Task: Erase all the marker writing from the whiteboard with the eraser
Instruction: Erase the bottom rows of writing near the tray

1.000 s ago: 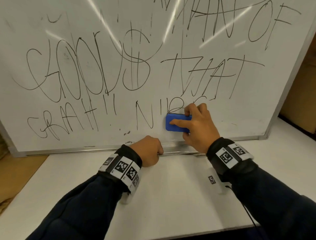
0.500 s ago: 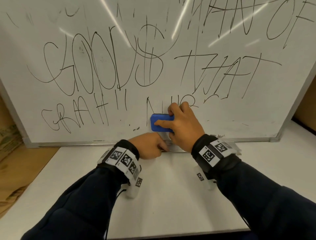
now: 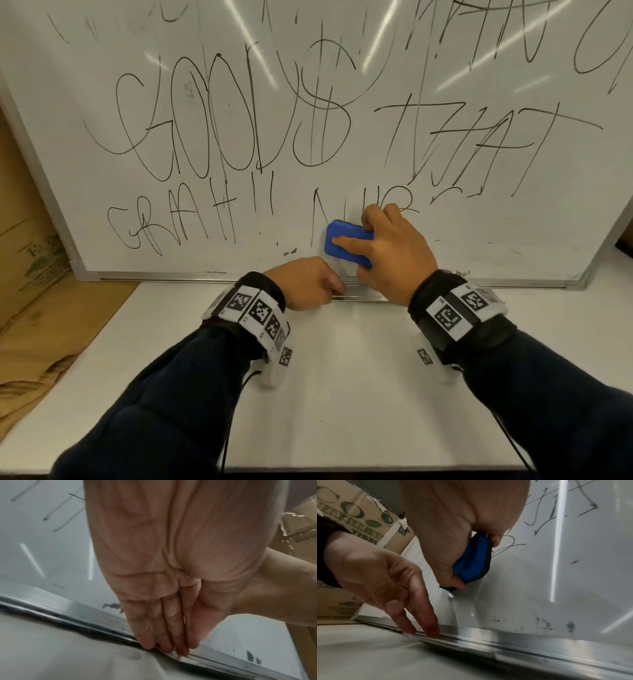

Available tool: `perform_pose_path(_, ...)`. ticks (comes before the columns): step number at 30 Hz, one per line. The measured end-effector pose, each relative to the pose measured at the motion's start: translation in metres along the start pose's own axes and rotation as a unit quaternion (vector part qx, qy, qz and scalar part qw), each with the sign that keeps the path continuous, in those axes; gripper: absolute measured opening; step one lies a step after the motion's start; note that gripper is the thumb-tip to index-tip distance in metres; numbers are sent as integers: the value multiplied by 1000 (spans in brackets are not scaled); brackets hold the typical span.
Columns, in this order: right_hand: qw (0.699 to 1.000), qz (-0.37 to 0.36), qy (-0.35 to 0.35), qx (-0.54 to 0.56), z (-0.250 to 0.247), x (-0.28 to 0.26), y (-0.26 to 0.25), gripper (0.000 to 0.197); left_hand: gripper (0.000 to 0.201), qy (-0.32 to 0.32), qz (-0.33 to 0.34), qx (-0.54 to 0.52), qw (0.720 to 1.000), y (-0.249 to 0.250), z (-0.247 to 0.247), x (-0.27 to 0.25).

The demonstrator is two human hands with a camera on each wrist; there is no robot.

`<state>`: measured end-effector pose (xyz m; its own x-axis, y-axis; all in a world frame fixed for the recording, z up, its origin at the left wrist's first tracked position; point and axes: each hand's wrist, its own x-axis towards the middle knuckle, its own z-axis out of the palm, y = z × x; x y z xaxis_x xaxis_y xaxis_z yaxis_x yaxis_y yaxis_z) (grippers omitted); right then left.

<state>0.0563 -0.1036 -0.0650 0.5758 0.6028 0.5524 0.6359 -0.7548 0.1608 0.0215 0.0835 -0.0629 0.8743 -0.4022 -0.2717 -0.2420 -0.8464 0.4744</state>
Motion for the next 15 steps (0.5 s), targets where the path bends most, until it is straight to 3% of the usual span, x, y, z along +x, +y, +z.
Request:
perform_pose_path(11, 996, -81, -45, 20, 5, 50, -39, 52, 64, -60, -50, 69, 995, -1, 4, -15)
perform_pose_path(15, 993, -87, -76, 24, 3, 61, -50, 50, 67, -45, -53, 87, 994, 1, 5, -22)
